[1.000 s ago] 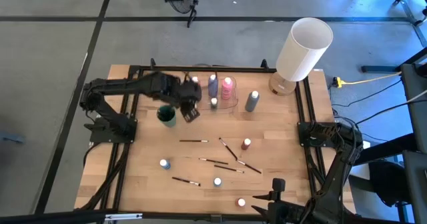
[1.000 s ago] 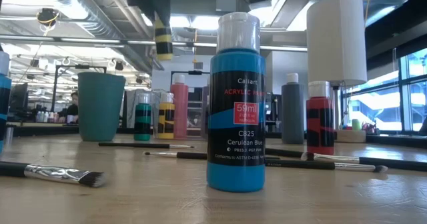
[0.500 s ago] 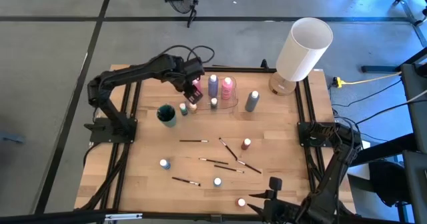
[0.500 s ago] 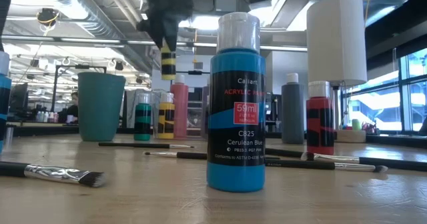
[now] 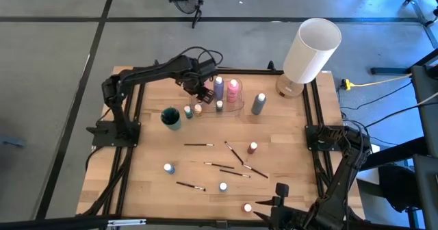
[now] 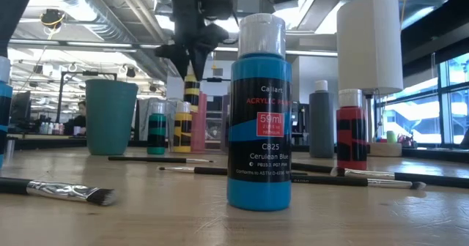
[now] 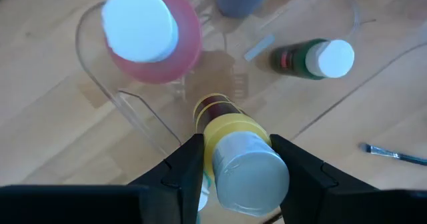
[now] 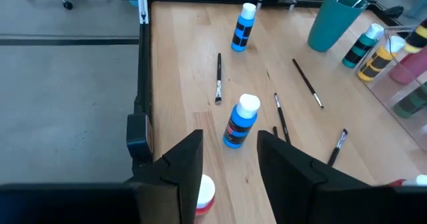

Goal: Pick & Place Paint Supplies
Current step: Put the light yellow paint bottle into the transparent bin

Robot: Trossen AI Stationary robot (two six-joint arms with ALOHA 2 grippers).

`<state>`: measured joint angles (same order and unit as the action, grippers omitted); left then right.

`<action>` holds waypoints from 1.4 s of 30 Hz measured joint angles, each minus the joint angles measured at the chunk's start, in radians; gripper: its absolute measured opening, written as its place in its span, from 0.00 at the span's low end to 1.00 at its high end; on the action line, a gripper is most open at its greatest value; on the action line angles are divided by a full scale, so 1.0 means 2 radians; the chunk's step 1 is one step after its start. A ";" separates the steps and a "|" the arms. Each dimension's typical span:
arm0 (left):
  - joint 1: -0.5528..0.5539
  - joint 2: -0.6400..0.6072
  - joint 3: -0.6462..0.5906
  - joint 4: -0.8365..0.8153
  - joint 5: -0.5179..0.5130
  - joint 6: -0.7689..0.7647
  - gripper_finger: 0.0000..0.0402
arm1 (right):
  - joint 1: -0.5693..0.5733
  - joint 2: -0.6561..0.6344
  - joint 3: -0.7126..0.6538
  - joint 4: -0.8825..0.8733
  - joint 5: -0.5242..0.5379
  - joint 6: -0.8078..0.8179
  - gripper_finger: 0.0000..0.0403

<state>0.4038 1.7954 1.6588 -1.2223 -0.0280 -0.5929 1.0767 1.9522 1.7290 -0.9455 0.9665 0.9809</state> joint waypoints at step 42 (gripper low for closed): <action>-0.008 0.019 -0.049 0.056 -0.016 -0.007 0.36 | 0.002 0.000 0.000 0.005 -0.005 -0.006 0.36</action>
<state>0.3875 1.8336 1.5608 -1.1103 -0.0600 -0.6071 1.0817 1.9522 1.7290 -0.9348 0.9558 0.9695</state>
